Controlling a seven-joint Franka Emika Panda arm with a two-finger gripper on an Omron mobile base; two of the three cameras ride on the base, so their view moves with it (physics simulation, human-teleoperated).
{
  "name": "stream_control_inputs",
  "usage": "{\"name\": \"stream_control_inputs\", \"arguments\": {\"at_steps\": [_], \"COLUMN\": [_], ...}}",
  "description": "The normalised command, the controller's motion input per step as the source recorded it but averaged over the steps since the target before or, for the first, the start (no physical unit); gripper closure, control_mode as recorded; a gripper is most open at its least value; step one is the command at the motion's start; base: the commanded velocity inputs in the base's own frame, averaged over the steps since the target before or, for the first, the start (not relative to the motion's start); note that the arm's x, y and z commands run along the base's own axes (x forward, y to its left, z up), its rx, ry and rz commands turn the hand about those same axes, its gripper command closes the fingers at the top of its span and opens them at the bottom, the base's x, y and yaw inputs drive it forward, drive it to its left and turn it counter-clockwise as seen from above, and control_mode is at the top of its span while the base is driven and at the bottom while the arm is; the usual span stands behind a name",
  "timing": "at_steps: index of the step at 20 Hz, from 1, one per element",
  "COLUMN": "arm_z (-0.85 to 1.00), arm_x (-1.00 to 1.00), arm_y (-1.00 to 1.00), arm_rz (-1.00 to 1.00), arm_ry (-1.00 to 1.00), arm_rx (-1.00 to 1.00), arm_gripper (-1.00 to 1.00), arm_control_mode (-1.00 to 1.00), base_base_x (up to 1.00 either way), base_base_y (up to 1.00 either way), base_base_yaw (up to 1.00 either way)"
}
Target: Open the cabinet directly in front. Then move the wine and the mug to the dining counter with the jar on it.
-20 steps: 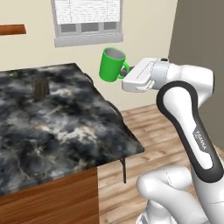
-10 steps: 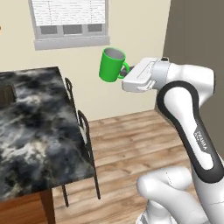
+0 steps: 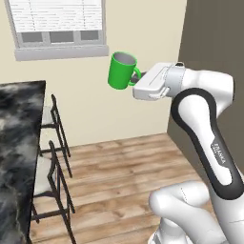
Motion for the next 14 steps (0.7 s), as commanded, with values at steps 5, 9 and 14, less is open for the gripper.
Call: {"name": "stream_control_inputs", "arguments": {"at_steps": [5,9,14], "arm_z": [0.0,0.0,0.0], "arm_x": [0.0,0.0,0.0], "arm_y": [0.0,0.0,0.0], "arm_rz": [0.0,0.0,0.0], "arm_ry": [0.0,0.0,0.0], "arm_rx": [0.0,0.0,0.0], "arm_gripper": [1.0,1.0,1.0], "arm_control_mode": [1.0,1.0,1.0], "base_base_x": [1.0,1.0,1.0], "base_base_y": [-0.85,-0.76,-0.58], "base_base_yaw": [0.35,0.36,0.42]}}
